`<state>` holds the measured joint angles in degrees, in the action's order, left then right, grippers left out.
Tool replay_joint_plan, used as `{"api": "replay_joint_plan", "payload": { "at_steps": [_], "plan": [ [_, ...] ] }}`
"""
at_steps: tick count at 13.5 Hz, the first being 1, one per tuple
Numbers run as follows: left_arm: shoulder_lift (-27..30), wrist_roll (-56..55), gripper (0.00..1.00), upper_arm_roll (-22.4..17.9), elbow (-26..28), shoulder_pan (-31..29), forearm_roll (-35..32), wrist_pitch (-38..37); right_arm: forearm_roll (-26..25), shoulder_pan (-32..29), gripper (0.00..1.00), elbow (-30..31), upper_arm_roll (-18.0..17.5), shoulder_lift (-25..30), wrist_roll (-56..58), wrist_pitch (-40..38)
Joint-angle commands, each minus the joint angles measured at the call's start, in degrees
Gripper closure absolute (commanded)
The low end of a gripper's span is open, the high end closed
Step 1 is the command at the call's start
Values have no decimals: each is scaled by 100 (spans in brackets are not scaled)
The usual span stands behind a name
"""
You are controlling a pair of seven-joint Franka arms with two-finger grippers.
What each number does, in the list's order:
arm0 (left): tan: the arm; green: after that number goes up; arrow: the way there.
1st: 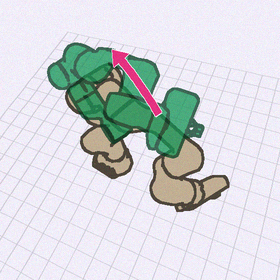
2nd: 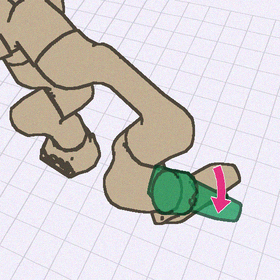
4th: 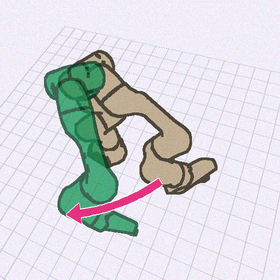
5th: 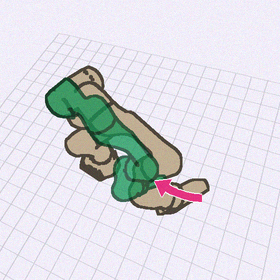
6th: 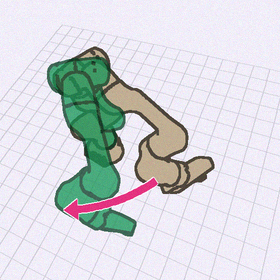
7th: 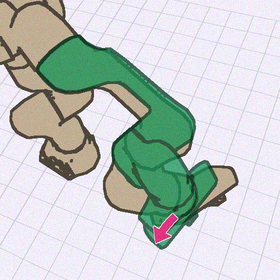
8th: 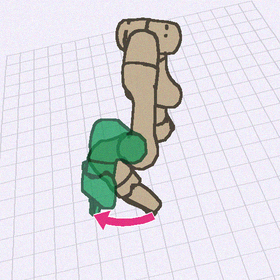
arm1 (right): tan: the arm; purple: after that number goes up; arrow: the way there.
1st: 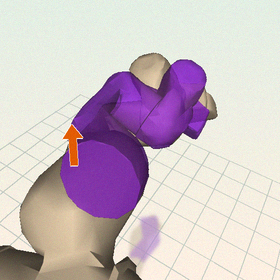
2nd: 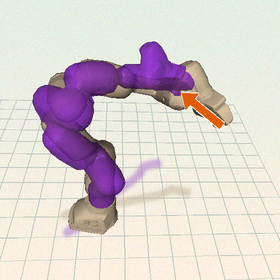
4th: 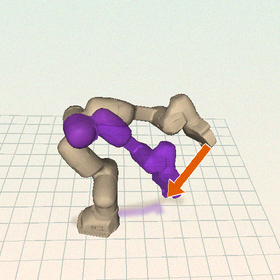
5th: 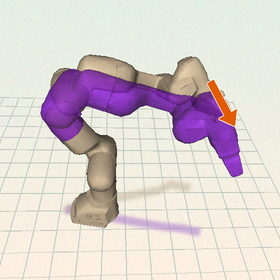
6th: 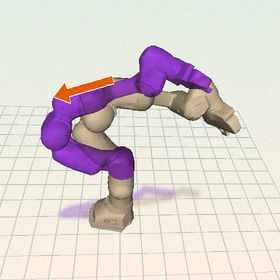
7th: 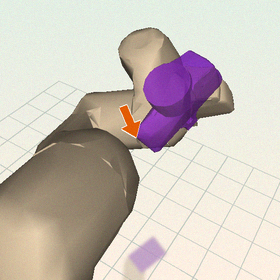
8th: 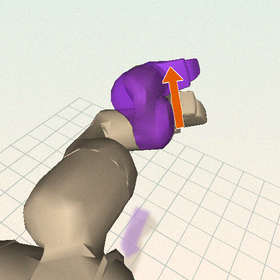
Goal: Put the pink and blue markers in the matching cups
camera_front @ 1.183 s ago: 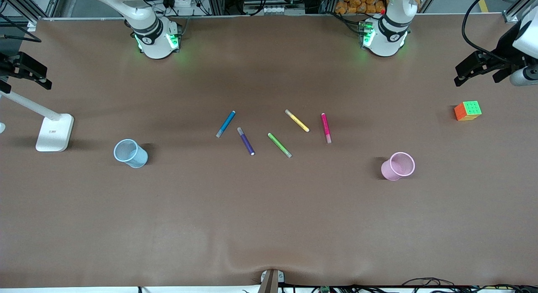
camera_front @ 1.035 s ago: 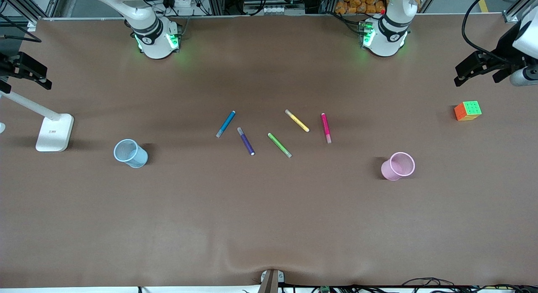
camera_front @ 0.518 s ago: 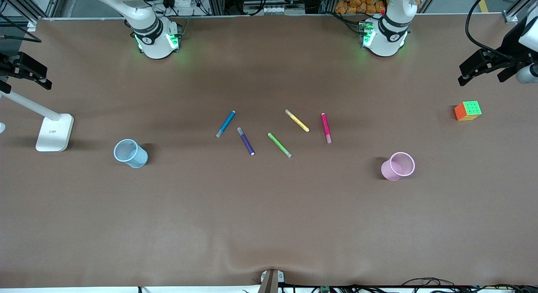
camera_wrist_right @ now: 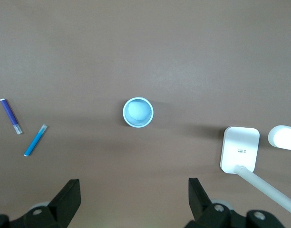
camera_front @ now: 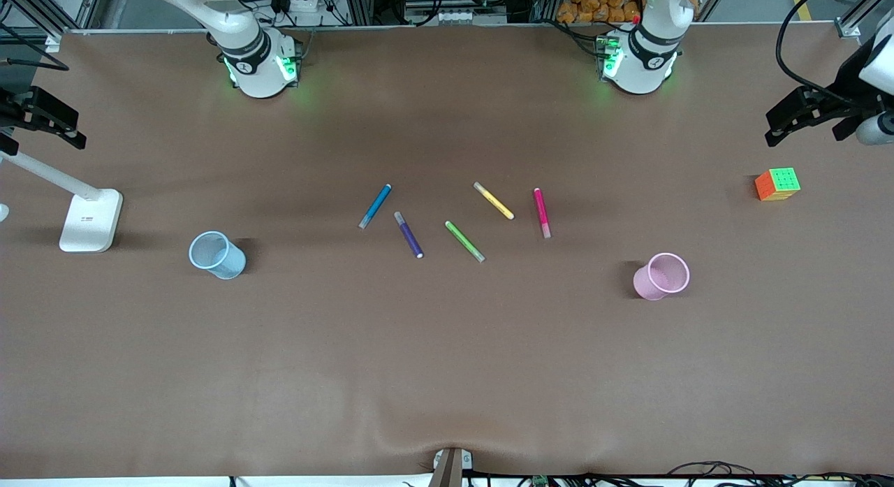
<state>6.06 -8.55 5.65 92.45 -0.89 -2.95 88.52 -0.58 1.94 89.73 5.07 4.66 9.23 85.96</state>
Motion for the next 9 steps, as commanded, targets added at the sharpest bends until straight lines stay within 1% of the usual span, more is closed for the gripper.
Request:
{"api": "replay_joint_plan", "payload": {
  "at_steps": [1, 9],
  "plan": [
    [-79, 116, 0, 32, -175, -25, -101, -151, 84, 17, 0, -17, 21, -17, -80, 8],
    [-236, 116, 0, 67, -174, 37, -101, -213, 84, 17, 0, 1, 21, -105, -62, 17]
  ]
}}
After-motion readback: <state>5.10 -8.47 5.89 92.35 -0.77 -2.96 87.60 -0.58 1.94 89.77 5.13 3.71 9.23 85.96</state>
